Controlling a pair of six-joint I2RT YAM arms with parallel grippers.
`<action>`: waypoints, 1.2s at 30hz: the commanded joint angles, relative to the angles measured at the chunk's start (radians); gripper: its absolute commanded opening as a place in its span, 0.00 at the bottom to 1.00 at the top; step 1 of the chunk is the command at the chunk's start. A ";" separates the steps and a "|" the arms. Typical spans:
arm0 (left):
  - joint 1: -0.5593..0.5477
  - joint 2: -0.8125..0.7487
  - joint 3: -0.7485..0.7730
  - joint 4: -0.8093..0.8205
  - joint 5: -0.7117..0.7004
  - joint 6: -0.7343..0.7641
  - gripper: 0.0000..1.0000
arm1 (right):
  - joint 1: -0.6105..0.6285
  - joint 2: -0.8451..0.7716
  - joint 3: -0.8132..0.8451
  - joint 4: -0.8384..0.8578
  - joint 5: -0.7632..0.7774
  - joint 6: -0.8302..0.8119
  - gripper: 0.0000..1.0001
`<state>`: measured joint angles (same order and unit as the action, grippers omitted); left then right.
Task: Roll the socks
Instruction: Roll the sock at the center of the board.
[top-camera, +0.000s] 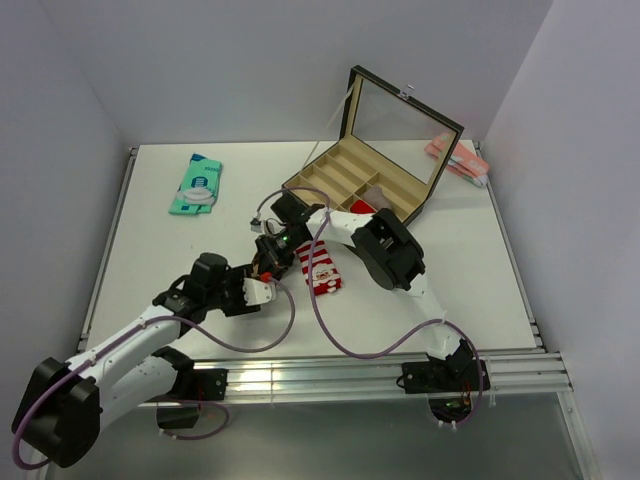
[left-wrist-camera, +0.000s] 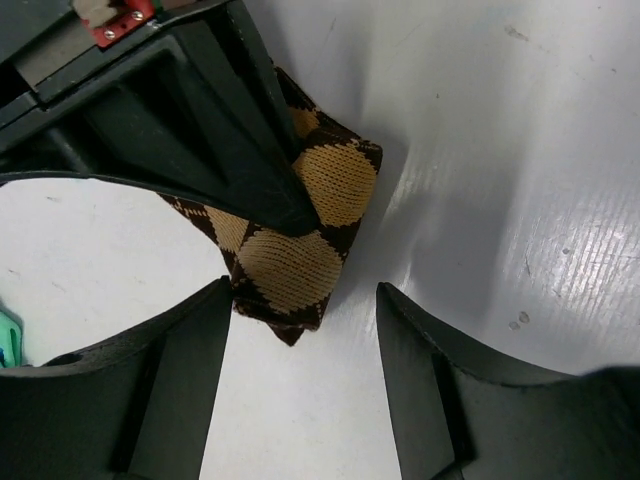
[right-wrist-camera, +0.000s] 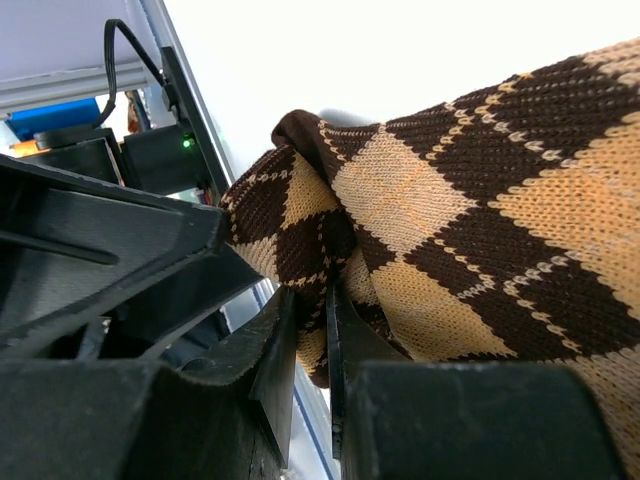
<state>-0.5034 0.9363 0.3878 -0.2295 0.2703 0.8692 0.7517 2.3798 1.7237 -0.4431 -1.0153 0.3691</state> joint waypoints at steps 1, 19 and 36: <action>-0.032 0.013 -0.029 0.102 -0.035 0.037 0.64 | -0.012 0.062 0.011 -0.092 0.092 -0.035 0.14; -0.161 0.137 -0.156 0.384 -0.189 0.077 0.58 | -0.018 0.076 0.008 -0.108 0.073 -0.075 0.14; -0.161 0.366 0.132 -0.109 -0.077 -0.051 0.00 | -0.031 -0.192 -0.160 0.117 0.363 -0.003 0.47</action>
<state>-0.6571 1.2629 0.5045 -0.1364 0.1005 0.8783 0.7227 2.2791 1.6264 -0.4393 -0.9035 0.3584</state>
